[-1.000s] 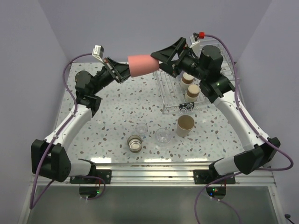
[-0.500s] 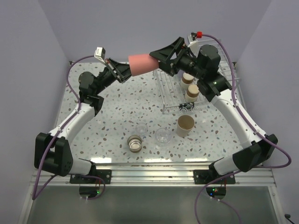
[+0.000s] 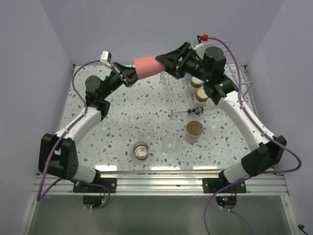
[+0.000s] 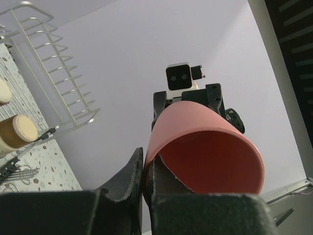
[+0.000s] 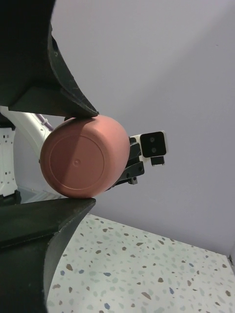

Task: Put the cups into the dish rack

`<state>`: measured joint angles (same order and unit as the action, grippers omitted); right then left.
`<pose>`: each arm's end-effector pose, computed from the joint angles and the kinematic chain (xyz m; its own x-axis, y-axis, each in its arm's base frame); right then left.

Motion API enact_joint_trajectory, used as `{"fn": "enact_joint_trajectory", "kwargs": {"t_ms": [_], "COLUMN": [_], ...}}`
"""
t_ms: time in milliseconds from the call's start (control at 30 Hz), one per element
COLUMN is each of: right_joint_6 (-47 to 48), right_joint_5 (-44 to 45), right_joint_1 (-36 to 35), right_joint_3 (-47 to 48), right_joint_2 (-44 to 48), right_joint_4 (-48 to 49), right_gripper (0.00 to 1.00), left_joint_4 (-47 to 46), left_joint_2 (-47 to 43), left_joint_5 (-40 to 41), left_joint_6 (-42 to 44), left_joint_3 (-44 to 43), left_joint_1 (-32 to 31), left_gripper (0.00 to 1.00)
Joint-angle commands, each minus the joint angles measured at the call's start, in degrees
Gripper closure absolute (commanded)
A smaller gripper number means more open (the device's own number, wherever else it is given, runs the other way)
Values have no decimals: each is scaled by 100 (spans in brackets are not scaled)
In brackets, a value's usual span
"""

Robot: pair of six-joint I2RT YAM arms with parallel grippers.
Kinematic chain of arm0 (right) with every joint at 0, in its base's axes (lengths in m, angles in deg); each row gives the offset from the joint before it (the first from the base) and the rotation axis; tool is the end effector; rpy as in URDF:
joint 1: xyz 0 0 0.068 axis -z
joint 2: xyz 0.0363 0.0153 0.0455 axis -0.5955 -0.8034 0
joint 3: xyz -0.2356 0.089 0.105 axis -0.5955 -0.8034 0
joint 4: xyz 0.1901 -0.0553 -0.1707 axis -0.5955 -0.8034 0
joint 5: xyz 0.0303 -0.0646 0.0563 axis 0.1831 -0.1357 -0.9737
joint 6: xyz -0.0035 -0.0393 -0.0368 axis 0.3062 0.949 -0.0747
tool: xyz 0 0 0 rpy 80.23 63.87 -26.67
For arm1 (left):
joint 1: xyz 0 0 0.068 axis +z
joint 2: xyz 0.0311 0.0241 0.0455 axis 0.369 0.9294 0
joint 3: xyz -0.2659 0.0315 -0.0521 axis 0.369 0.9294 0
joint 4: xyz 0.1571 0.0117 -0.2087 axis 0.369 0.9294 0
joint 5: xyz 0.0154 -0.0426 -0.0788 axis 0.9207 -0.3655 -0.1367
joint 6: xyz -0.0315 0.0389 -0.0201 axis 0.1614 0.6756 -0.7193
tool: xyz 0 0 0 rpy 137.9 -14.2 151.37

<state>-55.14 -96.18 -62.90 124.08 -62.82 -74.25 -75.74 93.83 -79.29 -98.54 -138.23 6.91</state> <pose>0.3050 0.1681 0.4580 -0.7286 0.5775 -0.3682 -0.2905 0.2262 0.9297 0.3116 -0.1036 0.3642 -0.7253 -0.6472 -0.2348 0.3767 -0.0876 -0.9222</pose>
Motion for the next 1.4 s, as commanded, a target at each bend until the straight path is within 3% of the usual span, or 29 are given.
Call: {"fn": "enact_joint_trajectory", "kwargs": {"t_ms": [0, 33, 67, 100, 167, 333, 433, 533, 600, 733, 767, 867, 967, 1067, 1367], "right_joint_6": [-61, -53, -53, -44, -27, 184, 211, 386, 710, 1405, 1806, 2441, 3511, 4198, 4886], "right_joint_5": [-175, -184, -184, -192, -184, -113, -122, -61, 44, 457, 884, 1842, 2782, 3453, 4764], "right_joint_1": [-63, -63, -72, -72, -63, 94, 331, 569, 700, 921, 930, 912, 790, 606, 236], "right_joint_3": [139, 166, 175, 201, 253, 482, 578, 736, 860, 1254, 1360, 2255, 3249, 3768, 4708], "right_joint_2": [-57, -66, -110, -119, -163, -163, -198, -225, -286, -435, -479, -960, -1594, -2024, -3405], "right_joint_4": [225, 234, 225, 216, 199, -91, -188, -451, -862, -1663, -1882, -3041, -4131, -4406, -4495], "right_gripper": [50, 59, 77, 88, 100, 100, 100, 100, 100, 100, 100, 100, 100, 100, 100], "left_joint_4": [-334, -316, -264, -246, -124, 325, 536, 1053, 1982, 4468, 5753, 7744, 8261, 8411, 9140], "left_joint_2": [36, 45, 45, 62, 80, 106, 19, -183, -315, -509, -500, -325, -411, -744, -1668], "left_joint_5": [9, 8, -18, -27, -62, -299, -404, -413, -483, -274, 84, 1181, 1563, 1818, 2434], "left_joint_6": [-9, 0, 9, 18, 44, 255, 351, 597, 1042, 2457, 3235, 4547, 5148, 5535, 6231], "left_joint_3": [-14, -14, -14, -23, -49, -119, 38, 241, 215, -171, -529, -1320, -1350, -1070, -875], "left_joint_1": [15, 15, 15, 24, 24, 129, 313, 603, 953, 1647, 1754, 1852, 1852, 1835, 1843], "left_gripper": [100, 100, 100, 100, 97, 80, 64, 51, 45, 43, 43, 39, 37, 36, 27]}}
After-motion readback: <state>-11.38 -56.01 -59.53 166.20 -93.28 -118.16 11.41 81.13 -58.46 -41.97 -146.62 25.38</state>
